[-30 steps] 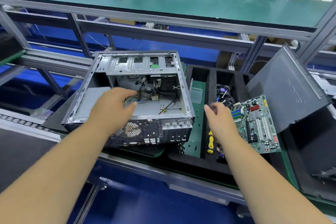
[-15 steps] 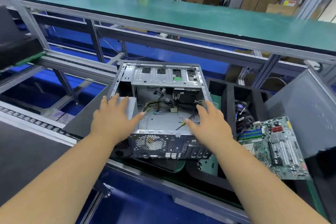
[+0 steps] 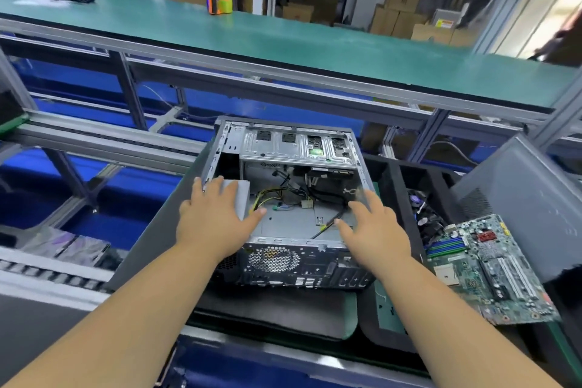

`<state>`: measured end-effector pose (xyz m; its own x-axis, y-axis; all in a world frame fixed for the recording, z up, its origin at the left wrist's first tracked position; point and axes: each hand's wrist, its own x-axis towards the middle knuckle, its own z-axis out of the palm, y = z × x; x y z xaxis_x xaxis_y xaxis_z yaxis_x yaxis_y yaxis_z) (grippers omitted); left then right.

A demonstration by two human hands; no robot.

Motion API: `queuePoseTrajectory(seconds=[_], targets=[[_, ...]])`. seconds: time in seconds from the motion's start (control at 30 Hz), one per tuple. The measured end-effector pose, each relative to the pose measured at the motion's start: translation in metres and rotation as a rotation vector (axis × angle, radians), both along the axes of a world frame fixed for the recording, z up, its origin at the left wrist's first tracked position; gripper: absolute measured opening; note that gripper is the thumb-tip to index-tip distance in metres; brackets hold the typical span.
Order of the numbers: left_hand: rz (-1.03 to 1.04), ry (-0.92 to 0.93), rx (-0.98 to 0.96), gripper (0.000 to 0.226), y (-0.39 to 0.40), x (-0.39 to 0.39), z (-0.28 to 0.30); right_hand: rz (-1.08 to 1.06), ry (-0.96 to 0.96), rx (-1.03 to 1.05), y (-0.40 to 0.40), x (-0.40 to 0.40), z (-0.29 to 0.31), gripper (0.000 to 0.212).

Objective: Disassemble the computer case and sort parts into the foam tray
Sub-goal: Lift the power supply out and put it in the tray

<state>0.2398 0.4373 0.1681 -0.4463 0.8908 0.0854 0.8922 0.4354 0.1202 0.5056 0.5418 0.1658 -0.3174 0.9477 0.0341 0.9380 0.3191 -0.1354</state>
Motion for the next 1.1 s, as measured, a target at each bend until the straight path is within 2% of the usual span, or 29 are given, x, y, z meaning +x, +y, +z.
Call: queuePoseTrajectory(seconds=[0.47,0.73,0.87,0.97,1.1], targets=[[-0.139,-0.040,-0.016,0.096,0.061,-0.064,-0.006,-0.177,0.017,0.034,0.017,-0.052,0.001,0.053],[-0.133,-0.018,-0.016,0.096,0.083,-0.072,-0.004,-0.179,0.014,0.024,0.038,-0.060,0.000,0.054],[-0.119,-0.036,-0.010,0.097,0.085,-0.073,-0.003,-0.145,-0.013,0.006,0.043,-0.060,-0.001,0.064],[-0.122,-0.080,-0.025,0.100,0.082,-0.074,0.001,-0.124,-0.152,-0.045,0.045,-0.061,0.004,0.077],[-0.159,-0.175,-0.040,0.088,0.077,-0.077,0.009,-0.083,-0.156,0.039,0.054,-0.071,0.019,0.080]])
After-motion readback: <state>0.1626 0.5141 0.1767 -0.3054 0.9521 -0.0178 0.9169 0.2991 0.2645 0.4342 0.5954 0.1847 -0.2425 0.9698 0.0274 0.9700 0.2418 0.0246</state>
